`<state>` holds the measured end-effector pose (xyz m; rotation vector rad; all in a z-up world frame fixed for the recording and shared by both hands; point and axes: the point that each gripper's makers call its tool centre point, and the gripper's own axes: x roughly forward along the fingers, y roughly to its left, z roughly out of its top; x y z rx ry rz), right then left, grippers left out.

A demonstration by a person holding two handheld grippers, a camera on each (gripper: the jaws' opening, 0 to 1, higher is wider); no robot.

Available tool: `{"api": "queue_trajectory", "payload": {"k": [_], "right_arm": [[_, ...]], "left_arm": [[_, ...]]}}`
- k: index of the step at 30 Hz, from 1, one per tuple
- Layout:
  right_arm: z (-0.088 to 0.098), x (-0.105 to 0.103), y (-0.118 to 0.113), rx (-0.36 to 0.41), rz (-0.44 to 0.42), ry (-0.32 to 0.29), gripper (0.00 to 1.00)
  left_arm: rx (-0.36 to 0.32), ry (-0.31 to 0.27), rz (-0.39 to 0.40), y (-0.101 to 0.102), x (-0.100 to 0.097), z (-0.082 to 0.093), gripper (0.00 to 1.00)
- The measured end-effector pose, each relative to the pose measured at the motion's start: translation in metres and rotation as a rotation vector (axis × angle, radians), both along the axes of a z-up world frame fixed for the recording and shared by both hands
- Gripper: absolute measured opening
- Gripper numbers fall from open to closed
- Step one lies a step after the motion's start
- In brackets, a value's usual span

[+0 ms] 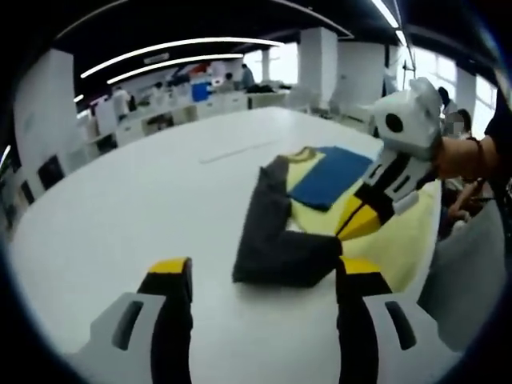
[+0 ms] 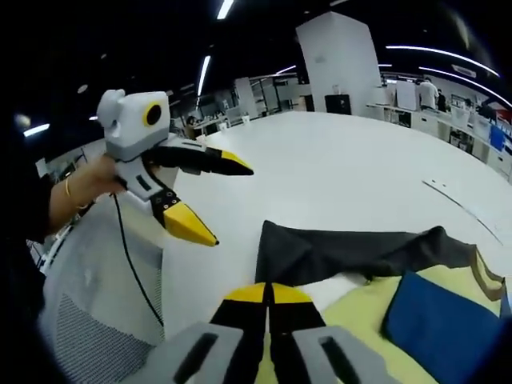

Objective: Fold the garment on the visible template until the final outline fits inside the template.

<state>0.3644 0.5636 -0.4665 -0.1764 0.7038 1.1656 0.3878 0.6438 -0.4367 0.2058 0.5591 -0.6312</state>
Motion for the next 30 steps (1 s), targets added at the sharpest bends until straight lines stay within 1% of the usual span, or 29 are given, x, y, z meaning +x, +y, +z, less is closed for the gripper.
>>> {"api": "queue_trajectory", "payload": {"k": [4, 6, 9, 13, 18, 23, 25, 27, 28, 30], "right_arm": [[-0.002, -0.002, -0.011, -0.019, 0.012, -0.005, 0.0], [-0.003, -0.003, -0.015, -0.032, 0.013, -0.009, 0.0], [-0.005, -0.005, -0.019, -0.043, 0.023, -0.014, 0.0], [-0.006, -0.009, -0.022, -0.045, 0.031, -0.004, 0.0], [-0.009, -0.013, -0.025, -0.057, 0.036, -0.005, 0.0], [-0.011, -0.019, -0.028, -0.062, 0.044, 0.0, 0.0], [-0.011, -0.022, -0.029, -0.065, 0.053, -0.003, 0.0], [-0.011, -0.024, -0.03, -0.066, 0.058, -0.005, 0.0], [-0.011, -0.025, -0.03, -0.067, 0.061, -0.007, 0.0], [-0.01, -0.027, -0.031, -0.07, 0.068, -0.01, 0.0]], "left_arm": [[-0.004, 0.017, -0.044, -0.012, 0.003, -0.004, 0.67], [-0.028, 0.038, -0.076, -0.021, 0.005, -0.007, 0.65], [-0.048, 0.046, -0.11, -0.029, 0.009, -0.008, 0.62], [-0.041, 0.075, -0.156, -0.038, 0.012, -0.017, 0.59], [-0.059, 0.124, -0.232, -0.053, 0.01, -0.029, 0.46], [-0.056, 0.162, -0.302, -0.064, 0.009, -0.037, 0.41], [-0.068, 0.186, -0.332, -0.071, 0.008, -0.039, 0.39], [-0.083, 0.211, -0.36, -0.076, 0.006, -0.04, 0.36], [-0.086, 0.235, -0.379, -0.079, 0.003, -0.042, 0.34], [-0.08, 0.249, -0.398, -0.081, 0.002, -0.045, 0.3]]}}
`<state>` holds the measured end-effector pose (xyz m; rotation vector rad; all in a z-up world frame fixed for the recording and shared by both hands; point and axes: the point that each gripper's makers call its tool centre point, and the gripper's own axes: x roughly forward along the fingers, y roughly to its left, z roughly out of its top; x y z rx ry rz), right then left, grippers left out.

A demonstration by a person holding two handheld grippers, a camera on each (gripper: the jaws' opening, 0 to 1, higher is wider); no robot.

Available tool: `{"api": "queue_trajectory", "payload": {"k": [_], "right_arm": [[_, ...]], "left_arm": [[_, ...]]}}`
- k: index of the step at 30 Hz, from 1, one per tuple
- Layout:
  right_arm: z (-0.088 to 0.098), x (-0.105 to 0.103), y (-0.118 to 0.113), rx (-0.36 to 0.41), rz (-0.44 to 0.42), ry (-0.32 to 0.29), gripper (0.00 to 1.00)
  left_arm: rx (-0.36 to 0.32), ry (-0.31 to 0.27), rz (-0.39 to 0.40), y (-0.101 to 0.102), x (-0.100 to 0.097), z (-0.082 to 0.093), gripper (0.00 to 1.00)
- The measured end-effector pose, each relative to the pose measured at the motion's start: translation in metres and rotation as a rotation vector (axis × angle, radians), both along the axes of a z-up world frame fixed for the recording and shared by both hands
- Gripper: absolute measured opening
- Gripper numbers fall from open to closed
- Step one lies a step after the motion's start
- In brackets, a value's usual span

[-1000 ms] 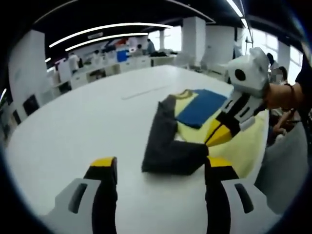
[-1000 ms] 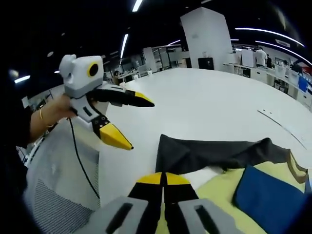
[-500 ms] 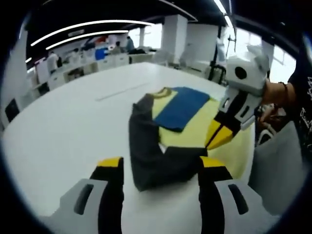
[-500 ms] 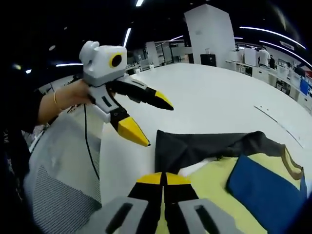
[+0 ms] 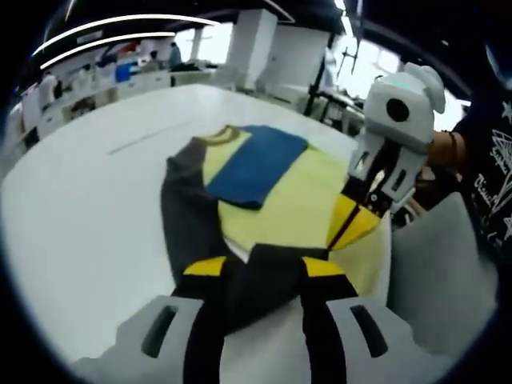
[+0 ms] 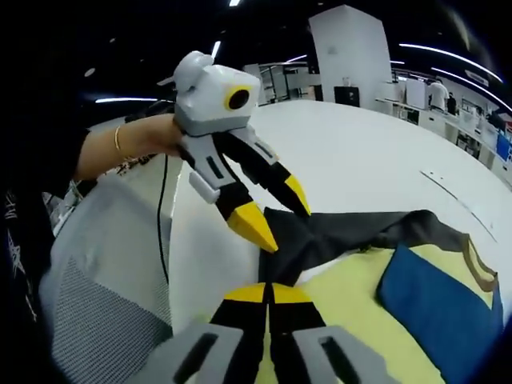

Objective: Fold the garment on the visible template until the final outline fits inside the template.

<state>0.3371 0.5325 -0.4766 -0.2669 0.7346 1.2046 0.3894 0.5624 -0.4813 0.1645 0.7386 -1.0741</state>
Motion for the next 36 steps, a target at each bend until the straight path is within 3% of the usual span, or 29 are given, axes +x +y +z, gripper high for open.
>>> {"api": "queue_trajectory", "payload": {"k": [4, 17, 30, 36], "right_arm": [[-0.001, -0.005, -0.003, -0.015, 0.019, -0.017, 0.0], [-0.01, -0.011, -0.009, -0.043, 0.024, -0.017, 0.0], [-0.027, -0.017, -0.012, -0.066, -0.003, 0.005, 0.0], [-0.037, -0.019, -0.015, -0.084, -0.018, 0.025, 0.0]], "left_arm": [[0.02, 0.023, -0.026, -0.002, 0.0, -0.007, 0.29], [0.044, 0.171, -0.118, -0.014, -0.018, -0.029, 0.17], [0.127, 0.215, -0.152, -0.015, -0.028, -0.049, 0.15], [0.143, 0.196, -0.146, -0.017, -0.028, -0.054, 0.12]]}}
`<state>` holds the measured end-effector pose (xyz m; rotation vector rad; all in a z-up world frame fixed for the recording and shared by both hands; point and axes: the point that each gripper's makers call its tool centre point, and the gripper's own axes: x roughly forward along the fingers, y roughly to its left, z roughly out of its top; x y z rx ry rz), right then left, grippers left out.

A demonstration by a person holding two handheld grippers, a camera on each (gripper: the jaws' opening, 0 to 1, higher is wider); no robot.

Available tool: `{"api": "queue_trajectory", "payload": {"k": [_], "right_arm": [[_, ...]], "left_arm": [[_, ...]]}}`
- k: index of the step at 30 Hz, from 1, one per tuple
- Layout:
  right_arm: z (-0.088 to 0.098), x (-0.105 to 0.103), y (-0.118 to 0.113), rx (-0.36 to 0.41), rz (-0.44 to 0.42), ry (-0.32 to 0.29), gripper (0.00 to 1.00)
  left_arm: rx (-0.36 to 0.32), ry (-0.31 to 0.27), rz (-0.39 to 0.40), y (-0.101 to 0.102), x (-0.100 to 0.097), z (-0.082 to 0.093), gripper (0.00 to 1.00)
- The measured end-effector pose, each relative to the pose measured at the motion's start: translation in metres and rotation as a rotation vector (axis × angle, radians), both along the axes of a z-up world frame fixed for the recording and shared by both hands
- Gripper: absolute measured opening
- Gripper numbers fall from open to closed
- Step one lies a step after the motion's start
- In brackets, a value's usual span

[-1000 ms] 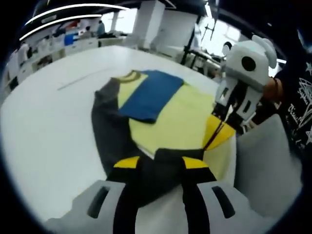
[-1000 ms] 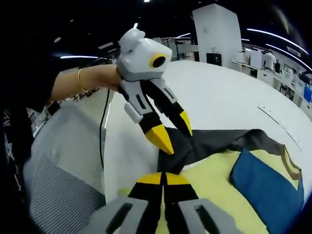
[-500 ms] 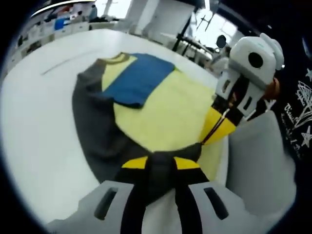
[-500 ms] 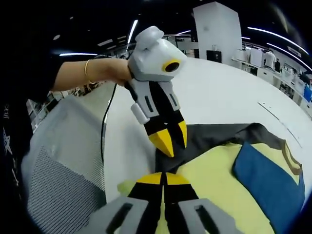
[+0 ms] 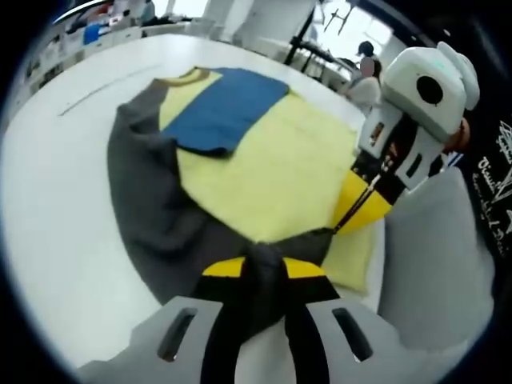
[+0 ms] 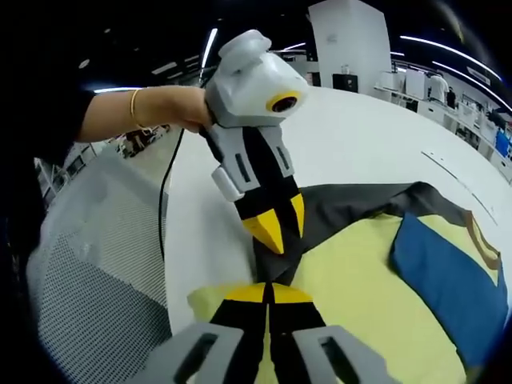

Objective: Fold the garment on the visible template until the final outline fits inside the template.

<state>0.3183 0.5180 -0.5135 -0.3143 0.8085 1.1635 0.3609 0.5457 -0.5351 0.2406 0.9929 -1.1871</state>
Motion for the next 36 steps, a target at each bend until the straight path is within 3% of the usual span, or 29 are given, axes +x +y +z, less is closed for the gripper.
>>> {"api": "queue_trajectory", "payload": {"k": [9, 17, 29, 36], "right_arm": [[-0.009, 0.001, -0.004, 0.005, -0.052, 0.042, 0.0], [-0.005, 0.009, -0.009, 0.051, -0.167, 0.094, 0.0], [0.005, 0.019, -0.02, 0.076, -0.271, 0.09, 0.29], [0.006, 0.021, -0.027, 0.076, -0.308, 0.1, 0.32]], "left_arm": [[0.002, -0.039, 0.038, -0.002, 0.006, 0.0, 0.04], [-0.058, -0.118, 0.095, -0.002, 0.014, 0.018, 0.0], [-0.149, -0.249, 0.247, 0.001, 0.044, 0.052, 0.0], [-0.152, -0.354, 0.351, 0.014, 0.067, 0.069, 0.0]]}}
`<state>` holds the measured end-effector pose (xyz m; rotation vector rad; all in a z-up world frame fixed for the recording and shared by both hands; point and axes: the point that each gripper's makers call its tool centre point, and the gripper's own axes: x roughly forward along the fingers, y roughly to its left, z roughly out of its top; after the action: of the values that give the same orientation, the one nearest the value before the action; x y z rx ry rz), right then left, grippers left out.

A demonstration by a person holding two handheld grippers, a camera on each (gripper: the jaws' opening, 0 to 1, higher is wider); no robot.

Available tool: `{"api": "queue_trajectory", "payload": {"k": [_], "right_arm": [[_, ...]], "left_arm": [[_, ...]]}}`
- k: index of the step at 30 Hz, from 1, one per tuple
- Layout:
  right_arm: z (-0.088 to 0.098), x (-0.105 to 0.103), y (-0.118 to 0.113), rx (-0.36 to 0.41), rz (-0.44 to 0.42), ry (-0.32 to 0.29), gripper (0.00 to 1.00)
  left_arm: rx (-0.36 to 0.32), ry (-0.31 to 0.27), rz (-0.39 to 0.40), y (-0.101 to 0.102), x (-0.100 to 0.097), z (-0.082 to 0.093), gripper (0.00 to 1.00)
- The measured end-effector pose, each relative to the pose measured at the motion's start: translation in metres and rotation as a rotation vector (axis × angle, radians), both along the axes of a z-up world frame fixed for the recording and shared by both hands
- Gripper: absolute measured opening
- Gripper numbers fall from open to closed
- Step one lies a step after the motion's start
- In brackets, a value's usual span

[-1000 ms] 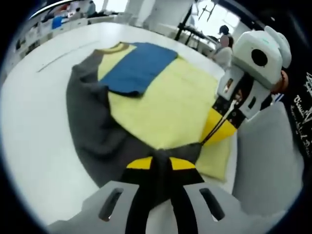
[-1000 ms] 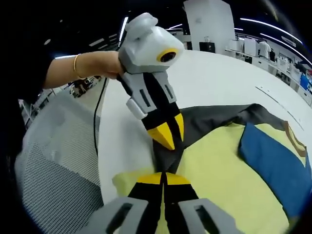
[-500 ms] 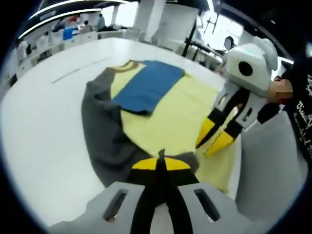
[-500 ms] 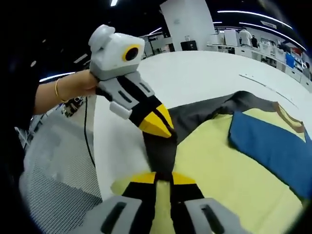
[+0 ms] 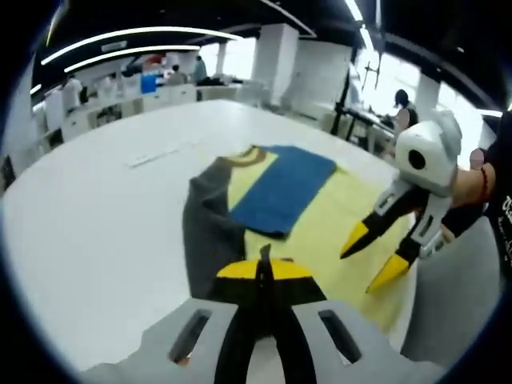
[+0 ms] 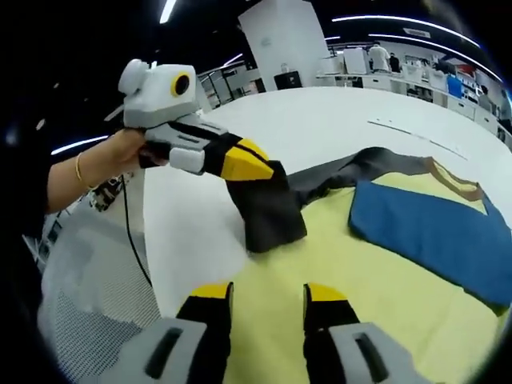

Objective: Fold the garment on the visible template until the final outline fits inside the template.

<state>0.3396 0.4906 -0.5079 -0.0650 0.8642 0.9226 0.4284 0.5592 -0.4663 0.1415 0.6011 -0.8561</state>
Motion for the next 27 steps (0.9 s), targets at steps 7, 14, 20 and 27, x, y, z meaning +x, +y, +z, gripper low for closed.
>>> {"api": "queue_trajectory", "payload": {"k": [7, 14, 20, 27], "right_arm": [[0.0, -0.002, -0.004, 0.001, -0.015, 0.013, 0.32], [-0.001, -0.002, -0.006, 0.001, -0.027, 0.022, 0.32], [0.0, 0.0, -0.01, -0.001, -0.038, 0.021, 0.32], [0.003, 0.001, -0.014, -0.002, -0.052, 0.009, 0.36]], "left_arm": [[0.017, -0.095, 0.159, 0.033, 0.024, 0.01, 0.0], [0.057, -0.086, 0.271, 0.063, 0.03, -0.01, 0.0], [0.108, -0.072, 0.331, 0.083, 0.029, -0.027, 0.0], [0.176, -0.039, 0.37, 0.1, 0.025, -0.047, 0.0]]}}
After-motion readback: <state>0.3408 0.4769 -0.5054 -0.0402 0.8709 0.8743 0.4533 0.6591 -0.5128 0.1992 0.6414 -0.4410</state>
